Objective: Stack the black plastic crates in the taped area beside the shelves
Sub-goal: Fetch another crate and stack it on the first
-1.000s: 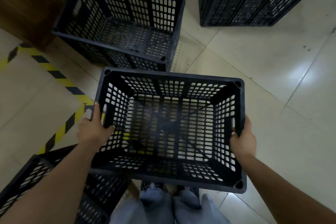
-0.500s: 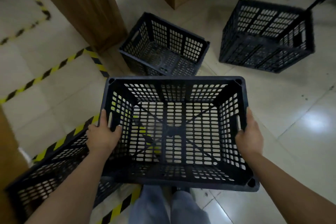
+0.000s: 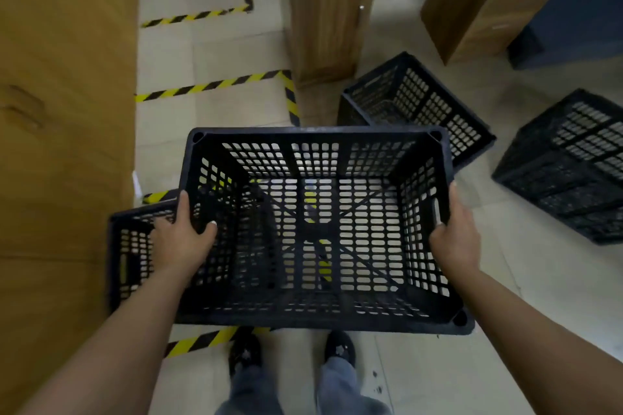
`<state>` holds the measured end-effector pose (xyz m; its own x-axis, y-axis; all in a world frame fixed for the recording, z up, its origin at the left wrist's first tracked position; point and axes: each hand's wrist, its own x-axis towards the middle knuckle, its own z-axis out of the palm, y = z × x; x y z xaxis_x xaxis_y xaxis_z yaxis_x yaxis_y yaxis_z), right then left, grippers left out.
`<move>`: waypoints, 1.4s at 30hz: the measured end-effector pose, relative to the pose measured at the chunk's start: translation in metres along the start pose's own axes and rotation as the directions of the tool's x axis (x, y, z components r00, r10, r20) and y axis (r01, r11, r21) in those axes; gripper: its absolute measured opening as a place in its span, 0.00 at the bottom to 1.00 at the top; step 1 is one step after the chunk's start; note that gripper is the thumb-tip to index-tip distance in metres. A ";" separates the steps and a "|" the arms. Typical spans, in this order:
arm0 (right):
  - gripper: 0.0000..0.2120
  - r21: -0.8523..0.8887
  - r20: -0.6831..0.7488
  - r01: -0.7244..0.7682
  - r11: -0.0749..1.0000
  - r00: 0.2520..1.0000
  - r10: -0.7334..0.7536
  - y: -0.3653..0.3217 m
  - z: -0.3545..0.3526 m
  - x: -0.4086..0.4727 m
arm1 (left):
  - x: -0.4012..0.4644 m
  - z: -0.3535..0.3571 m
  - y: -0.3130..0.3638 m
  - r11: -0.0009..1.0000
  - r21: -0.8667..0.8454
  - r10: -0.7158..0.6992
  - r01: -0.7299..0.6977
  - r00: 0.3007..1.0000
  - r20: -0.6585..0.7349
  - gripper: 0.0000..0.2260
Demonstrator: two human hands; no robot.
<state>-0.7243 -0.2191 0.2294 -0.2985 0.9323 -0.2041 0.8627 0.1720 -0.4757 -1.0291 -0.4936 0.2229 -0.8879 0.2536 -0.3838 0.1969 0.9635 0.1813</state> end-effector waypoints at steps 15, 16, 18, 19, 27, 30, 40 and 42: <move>0.38 -0.053 0.168 0.155 0.987 0.975 -0.144 -0.147 0.137 -0.082 | 0.046 -0.034 -0.227 0.980 -0.057 -0.187 0.188 0.982 0.028 0.39; 0.38 -0.062 0.165 0.172 0.983 0.973 -0.160 -0.154 0.145 -0.085 | 0.051 -0.036 -0.236 0.981 -0.060 -0.185 0.186 0.982 0.030 0.38; 0.38 -0.075 0.155 0.194 0.978 0.971 -0.181 -0.168 0.162 -0.091 | 0.063 -0.040 -0.255 0.979 -0.069 -0.188 0.190 0.982 0.033 0.38; 0.38 -0.079 0.151 0.201 0.976 0.970 -0.188 -0.175 0.169 -0.094 | 0.068 -0.041 -0.263 0.979 -0.073 -0.187 0.190 0.982 0.035 0.38; 0.37 -0.088 0.137 0.158 0.984 0.980 -0.145 -0.213 0.208 -0.114 | 0.115 -0.050 -0.306 0.976 -0.145 -0.157 0.162 0.987 0.045 0.36; 0.38 -0.086 0.125 0.173 0.981 0.979 -0.162 -0.220 0.219 -0.114 | 0.124 -0.051 -0.314 0.974 -0.145 -0.168 0.171 0.985 0.033 0.36; 0.38 -0.085 0.142 0.192 0.978 0.974 -0.178 -0.239 0.240 -0.096 | 0.131 -0.055 -0.316 0.978 -0.087 -0.187 0.190 0.982 0.038 0.37; 0.38 -0.081 0.150 0.181 0.980 0.974 -0.167 -0.236 0.240 -0.095 | 0.130 -0.053 -0.312 0.980 -0.045 -0.190 0.193 0.980 0.052 0.38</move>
<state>-0.9980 -0.4245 0.1560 -0.4963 0.8322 -0.2474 0.8247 0.3628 -0.4340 -1.2284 -0.7660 0.1646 -0.8863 0.0698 -0.4579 0.0032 0.9895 0.1448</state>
